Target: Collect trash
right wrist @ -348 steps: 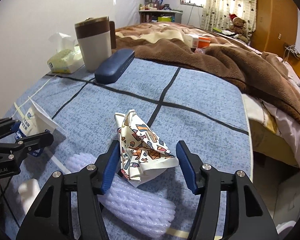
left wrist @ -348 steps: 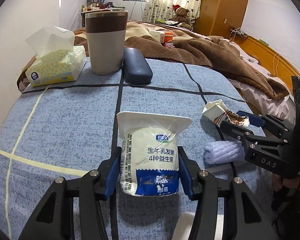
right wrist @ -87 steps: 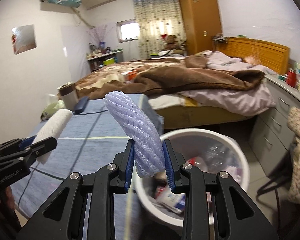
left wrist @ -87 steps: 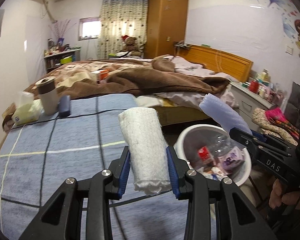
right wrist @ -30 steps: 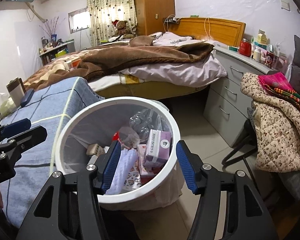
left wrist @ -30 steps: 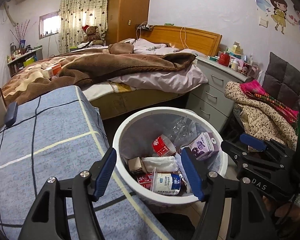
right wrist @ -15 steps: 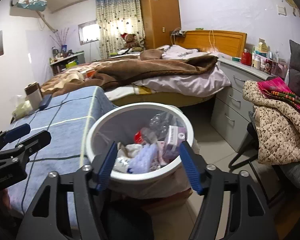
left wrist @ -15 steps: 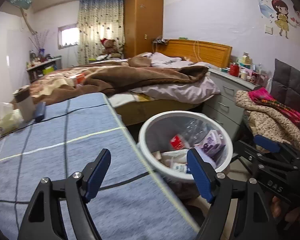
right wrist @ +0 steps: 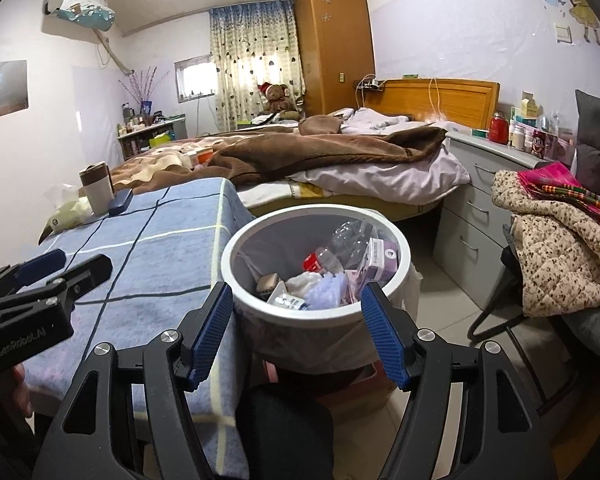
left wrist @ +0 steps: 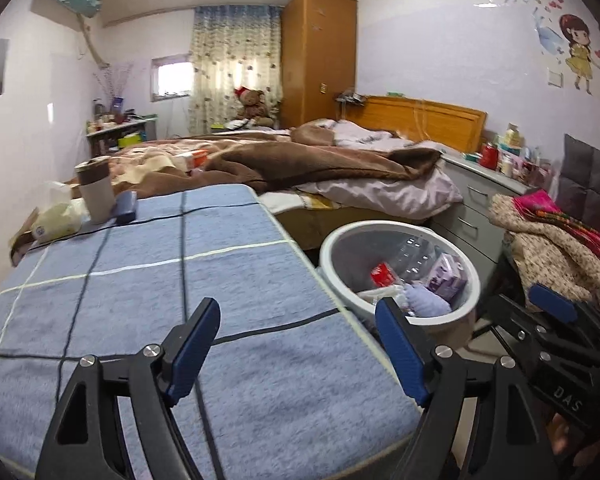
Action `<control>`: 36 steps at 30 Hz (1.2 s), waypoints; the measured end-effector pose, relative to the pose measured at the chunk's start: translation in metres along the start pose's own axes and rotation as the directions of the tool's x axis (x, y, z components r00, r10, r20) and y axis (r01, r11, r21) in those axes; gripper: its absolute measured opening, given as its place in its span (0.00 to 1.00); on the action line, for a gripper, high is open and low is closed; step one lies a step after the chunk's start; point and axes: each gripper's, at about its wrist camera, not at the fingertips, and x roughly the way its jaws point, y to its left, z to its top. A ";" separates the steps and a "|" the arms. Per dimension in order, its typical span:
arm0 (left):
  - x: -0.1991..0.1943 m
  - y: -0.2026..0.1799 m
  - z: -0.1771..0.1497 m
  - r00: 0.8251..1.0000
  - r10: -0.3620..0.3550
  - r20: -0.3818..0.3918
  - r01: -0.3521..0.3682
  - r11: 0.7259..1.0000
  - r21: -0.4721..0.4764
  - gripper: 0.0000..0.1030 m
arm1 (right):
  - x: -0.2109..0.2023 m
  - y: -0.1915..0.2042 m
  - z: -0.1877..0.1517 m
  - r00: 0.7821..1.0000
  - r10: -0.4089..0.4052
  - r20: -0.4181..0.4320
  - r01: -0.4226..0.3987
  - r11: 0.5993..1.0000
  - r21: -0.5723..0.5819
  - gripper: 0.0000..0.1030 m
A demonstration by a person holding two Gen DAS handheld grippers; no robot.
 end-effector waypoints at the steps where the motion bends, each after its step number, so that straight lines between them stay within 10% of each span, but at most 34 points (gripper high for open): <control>1: -0.003 0.002 -0.002 1.000 0.019 0.004 -0.019 1.000 -0.001 0.80 | -0.001 0.001 -0.002 1.000 0.001 0.002 -0.001 1.000 0.002 0.66; 36: -0.025 -0.005 -0.016 0.998 0.049 0.033 -0.051 0.997 0.054 0.81 | -0.016 0.008 -0.016 0.999 -0.026 0.047 0.024 0.999 0.027 0.66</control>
